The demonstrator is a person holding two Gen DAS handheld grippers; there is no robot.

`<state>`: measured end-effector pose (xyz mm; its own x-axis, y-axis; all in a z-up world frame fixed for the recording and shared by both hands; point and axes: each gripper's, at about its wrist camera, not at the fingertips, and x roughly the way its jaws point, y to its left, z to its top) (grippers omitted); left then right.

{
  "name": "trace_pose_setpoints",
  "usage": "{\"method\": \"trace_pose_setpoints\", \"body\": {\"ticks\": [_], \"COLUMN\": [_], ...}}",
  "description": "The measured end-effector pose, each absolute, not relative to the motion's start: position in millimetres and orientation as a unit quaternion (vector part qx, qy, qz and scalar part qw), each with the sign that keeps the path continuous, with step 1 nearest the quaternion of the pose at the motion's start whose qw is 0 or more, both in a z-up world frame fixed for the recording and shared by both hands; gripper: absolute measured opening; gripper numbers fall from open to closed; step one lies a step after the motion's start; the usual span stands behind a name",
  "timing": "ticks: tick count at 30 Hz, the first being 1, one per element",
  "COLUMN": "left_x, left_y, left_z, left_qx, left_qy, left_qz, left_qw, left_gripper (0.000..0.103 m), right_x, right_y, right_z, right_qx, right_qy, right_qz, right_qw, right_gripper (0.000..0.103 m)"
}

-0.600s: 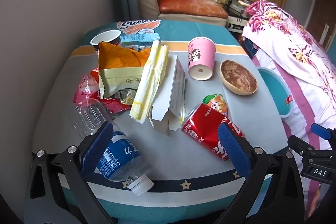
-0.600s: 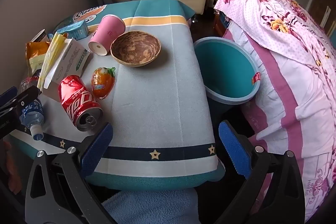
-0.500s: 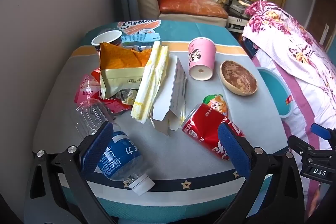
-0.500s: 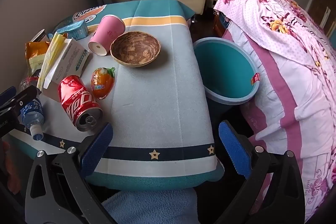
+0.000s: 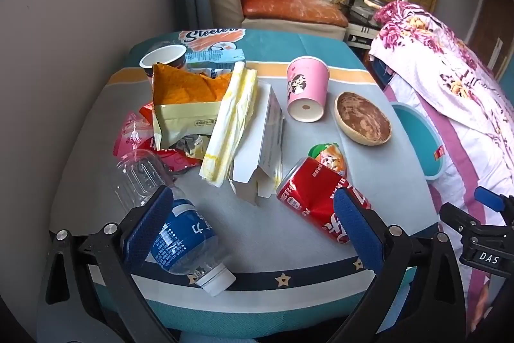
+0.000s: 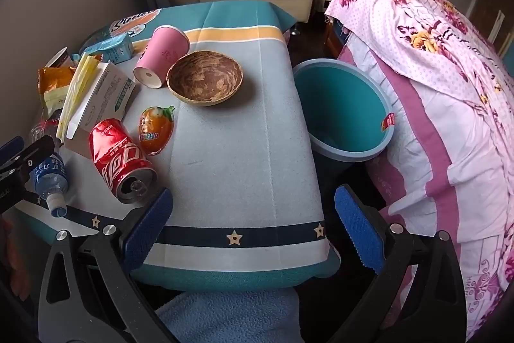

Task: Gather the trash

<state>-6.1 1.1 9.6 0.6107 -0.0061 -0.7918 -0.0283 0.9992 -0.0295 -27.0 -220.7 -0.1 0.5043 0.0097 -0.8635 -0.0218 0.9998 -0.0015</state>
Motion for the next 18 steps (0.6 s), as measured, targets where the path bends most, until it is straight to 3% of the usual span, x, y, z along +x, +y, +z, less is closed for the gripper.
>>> {"method": "trace_pose_setpoints", "body": {"ticks": [18], "left_x": [0.3], "left_y": [1.6], "left_z": [-1.1], "left_qx": [-0.021], "left_qy": [0.451], "left_qz": [0.006], "left_qw": [0.892], "left_gripper": [0.100], "right_x": [-25.6], "right_y": [-218.8], "right_z": [-4.4], "right_qx": [-0.005], "right_qy": [0.501], "right_qz": [0.011], "right_qw": [0.865], "right_gripper": [0.097]}}
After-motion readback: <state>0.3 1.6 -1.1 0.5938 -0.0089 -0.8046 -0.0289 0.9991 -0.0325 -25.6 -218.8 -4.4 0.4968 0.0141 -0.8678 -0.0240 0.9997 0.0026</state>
